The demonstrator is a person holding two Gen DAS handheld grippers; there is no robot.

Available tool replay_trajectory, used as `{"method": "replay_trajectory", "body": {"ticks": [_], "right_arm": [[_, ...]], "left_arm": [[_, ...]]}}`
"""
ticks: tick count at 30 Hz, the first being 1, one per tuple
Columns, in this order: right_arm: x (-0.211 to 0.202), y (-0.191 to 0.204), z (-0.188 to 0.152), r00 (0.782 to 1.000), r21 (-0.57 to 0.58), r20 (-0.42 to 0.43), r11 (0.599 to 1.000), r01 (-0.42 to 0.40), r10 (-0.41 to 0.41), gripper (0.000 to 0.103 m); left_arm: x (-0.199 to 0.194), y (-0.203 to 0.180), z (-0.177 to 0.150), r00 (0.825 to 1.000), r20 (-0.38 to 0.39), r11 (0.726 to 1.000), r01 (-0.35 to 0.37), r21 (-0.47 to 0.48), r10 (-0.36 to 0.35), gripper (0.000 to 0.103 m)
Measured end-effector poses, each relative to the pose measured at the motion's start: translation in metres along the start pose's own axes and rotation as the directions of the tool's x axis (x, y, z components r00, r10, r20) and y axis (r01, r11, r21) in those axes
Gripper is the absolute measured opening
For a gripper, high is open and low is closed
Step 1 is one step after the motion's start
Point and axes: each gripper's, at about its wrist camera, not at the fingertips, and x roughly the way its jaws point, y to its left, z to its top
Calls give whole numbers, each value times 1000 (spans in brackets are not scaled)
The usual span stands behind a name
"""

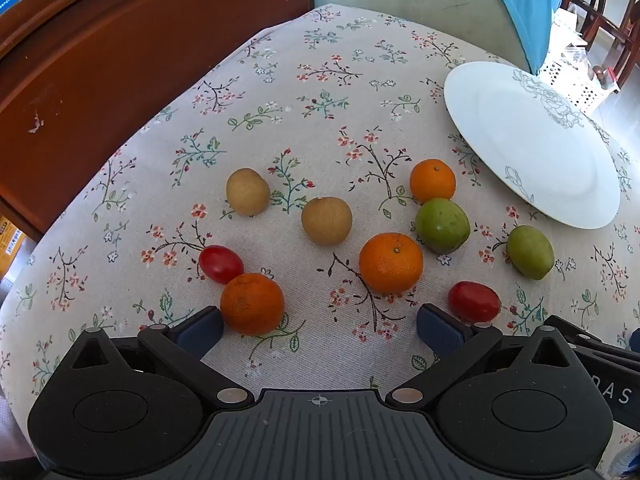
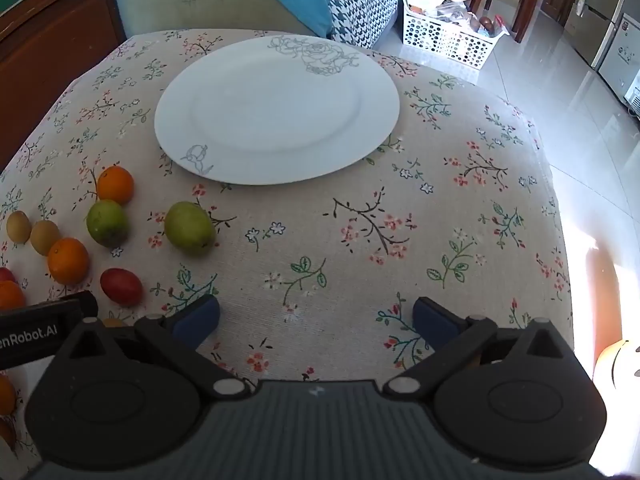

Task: Organize fruits

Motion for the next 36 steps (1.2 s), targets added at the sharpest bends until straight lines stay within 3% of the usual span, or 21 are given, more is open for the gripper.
{"method": "replay_trajectory", "body": {"ticks": [14, 19, 25, 27, 30, 36], "right_arm": [[-2, 9, -4, 998, -106, 67, 994, 27, -20, 102], [-5, 15, 0, 999, -182, 44, 983, 33, -25, 102], [-8, 19, 1, 998, -219, -63, 975, -37, 24, 102], [-11, 20, -1, 995, -219, -89, 974, -62, 43, 102], [-22, 24, -5, 994, -237, -84, 968, -88, 70, 102], [-43, 28, -7, 988, -221, -68, 964, -150, 139, 102]], "left_arm": [[0, 0, 2, 1000, -15, 1000, 2, 13, -2, 103], [-5, -2, -4, 1000, -16, 999, -6, 41, 6, 103], [-18, -3, -8, 996, -35, 989, -78, 123, 82, 103], [-26, -3, -8, 996, -32, 986, -73, 149, 79, 103], [-43, 4, -7, 998, -28, 986, -60, 159, 65, 103], [-60, 20, -7, 994, -34, 980, -100, 170, 108, 103]]}}
